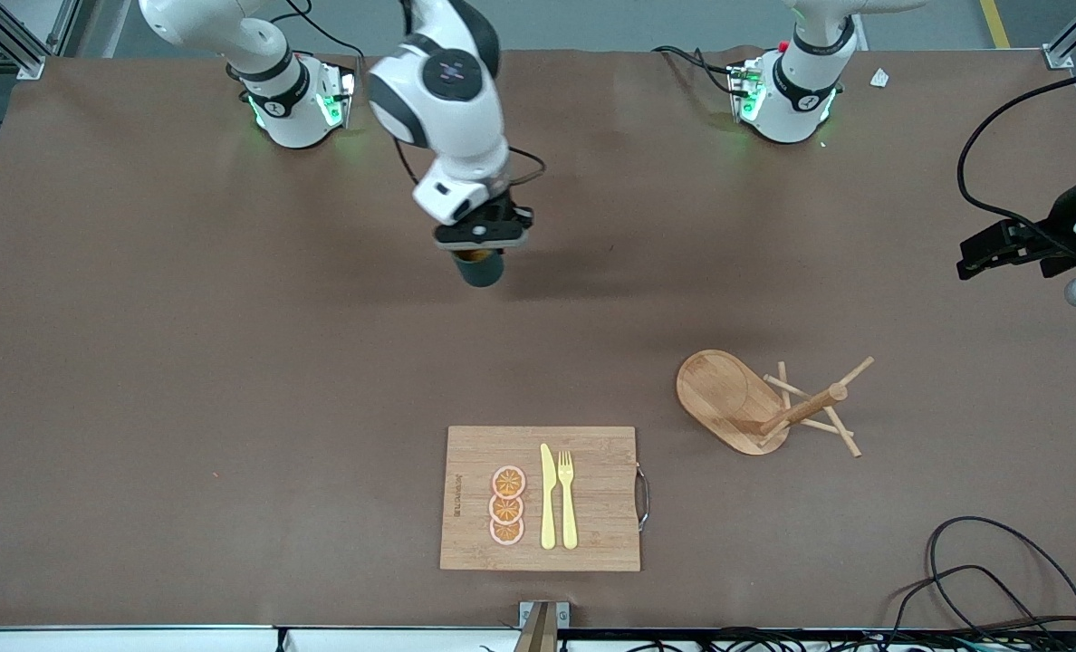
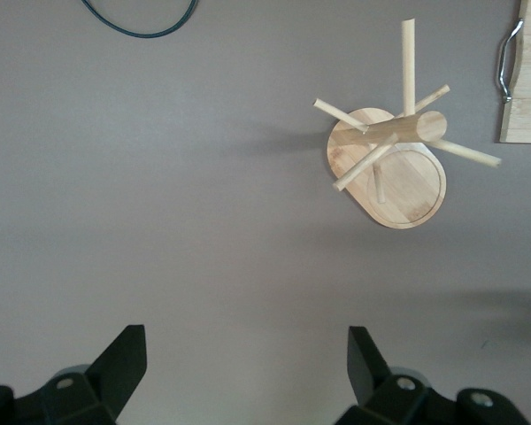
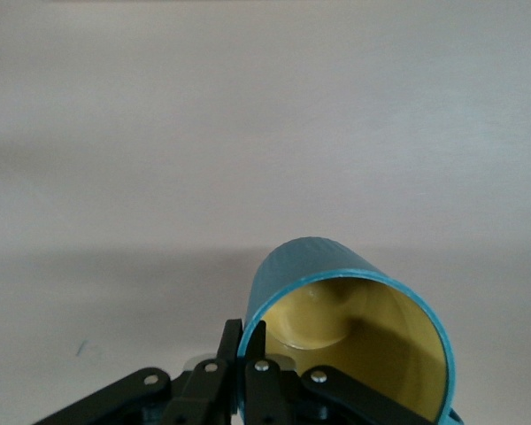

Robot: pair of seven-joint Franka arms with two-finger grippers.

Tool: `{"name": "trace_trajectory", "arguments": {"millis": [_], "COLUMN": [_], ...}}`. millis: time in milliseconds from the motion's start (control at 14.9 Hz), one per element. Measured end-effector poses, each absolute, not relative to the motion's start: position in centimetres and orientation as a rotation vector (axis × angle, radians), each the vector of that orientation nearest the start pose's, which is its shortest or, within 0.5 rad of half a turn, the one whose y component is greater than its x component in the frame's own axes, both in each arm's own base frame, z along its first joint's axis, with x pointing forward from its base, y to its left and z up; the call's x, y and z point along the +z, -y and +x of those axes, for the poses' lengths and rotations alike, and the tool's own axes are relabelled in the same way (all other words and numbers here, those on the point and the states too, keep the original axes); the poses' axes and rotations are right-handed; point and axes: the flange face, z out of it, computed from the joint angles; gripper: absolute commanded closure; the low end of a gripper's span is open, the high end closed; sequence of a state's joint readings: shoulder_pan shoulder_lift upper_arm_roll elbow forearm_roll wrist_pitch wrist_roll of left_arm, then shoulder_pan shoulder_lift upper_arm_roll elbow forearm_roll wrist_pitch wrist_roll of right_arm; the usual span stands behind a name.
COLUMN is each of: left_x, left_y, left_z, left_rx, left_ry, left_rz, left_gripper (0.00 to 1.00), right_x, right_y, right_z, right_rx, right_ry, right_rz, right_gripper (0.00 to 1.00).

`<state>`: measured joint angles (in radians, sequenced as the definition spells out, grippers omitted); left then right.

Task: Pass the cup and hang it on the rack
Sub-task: 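Lift the teal mug and carry it toward the table middle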

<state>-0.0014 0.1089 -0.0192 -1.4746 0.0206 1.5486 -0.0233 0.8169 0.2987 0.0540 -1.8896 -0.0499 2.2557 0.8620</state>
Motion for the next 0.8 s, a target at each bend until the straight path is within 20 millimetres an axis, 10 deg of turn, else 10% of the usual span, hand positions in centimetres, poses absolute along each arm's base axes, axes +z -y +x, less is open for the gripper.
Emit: {"name": "trace_trajectory", "arguments": {"millis": [402,805], "left_x": [57.7,56.2], "left_y": [1.9,2.5], "left_z": [59.8,60.4], "left_rx": [0.129,0.169], "left_ry": [-0.023,-0.038], "left_rz": [-3.120,-3.119], "left_gripper": [0.00,0.00], "right_x": [29.6,27.1], "right_y": [-55.7,-57.0], "right_z": [41.6,42.6], "right_rx": [-0.080,-0.044], "right_ry": [-0.110,-0.454], "right_rz": [-3.118,-3.080], "right_gripper": [1.00,1.00]}}
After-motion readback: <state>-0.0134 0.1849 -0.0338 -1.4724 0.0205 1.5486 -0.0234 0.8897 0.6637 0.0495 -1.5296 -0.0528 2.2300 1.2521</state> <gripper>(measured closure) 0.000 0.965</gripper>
